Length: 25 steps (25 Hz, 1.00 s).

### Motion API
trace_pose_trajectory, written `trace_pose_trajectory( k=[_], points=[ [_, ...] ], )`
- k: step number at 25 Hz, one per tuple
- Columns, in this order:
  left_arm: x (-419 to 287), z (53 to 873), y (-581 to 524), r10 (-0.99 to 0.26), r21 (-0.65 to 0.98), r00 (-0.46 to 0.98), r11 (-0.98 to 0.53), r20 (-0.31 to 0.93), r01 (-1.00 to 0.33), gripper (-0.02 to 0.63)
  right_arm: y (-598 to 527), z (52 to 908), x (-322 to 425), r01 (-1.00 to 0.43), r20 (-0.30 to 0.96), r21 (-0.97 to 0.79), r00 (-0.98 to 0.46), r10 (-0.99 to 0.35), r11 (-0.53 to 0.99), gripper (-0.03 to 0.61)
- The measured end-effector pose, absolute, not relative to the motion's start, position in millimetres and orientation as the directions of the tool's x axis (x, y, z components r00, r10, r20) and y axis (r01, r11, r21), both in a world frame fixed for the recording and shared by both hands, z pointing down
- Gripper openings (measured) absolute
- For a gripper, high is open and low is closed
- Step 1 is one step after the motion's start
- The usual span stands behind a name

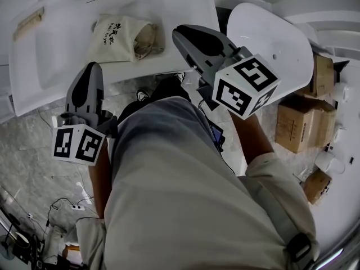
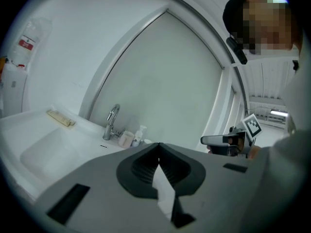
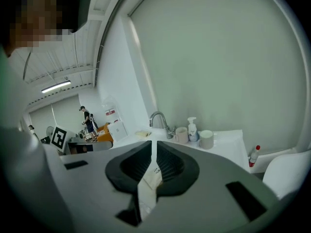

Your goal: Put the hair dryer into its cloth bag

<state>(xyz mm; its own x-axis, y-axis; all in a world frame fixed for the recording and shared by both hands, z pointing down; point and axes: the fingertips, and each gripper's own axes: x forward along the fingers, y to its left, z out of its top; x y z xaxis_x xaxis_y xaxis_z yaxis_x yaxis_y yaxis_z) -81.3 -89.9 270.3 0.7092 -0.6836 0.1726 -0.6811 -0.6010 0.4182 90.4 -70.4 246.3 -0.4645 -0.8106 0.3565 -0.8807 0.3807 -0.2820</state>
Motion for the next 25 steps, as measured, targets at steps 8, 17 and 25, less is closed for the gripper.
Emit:
trace_pose_trajectory(
  k=[8, 17, 25],
  points=[
    [-86.2, 252.1, -81.5, -0.705, 0.38, 0.696, -0.612, 0.137, -0.694, 0.008, -54.5, 218.5, 83.5, -0.881, 0.289, -0.24, -0.465, -0.837, 0.406, 0.009],
    [-91.7, 254.4, -75.4, -0.719, 0.365, 0.678, -0.597, 0.153, -0.714, 0.008, -47.0, 214.9, 71.3, -0.884, 0.273, -0.236, -0.459, -0.846, 0.404, 0.009],
    [-103.4, 247.4, -71.6, -0.734, 0.354, 0.663, -0.587, 0.147, -0.728, 0.008, -46.2, 221.1, 49.4, -0.866, 0.301, -0.226, -0.498, -0.813, 0.447, 0.009]
  ],
)
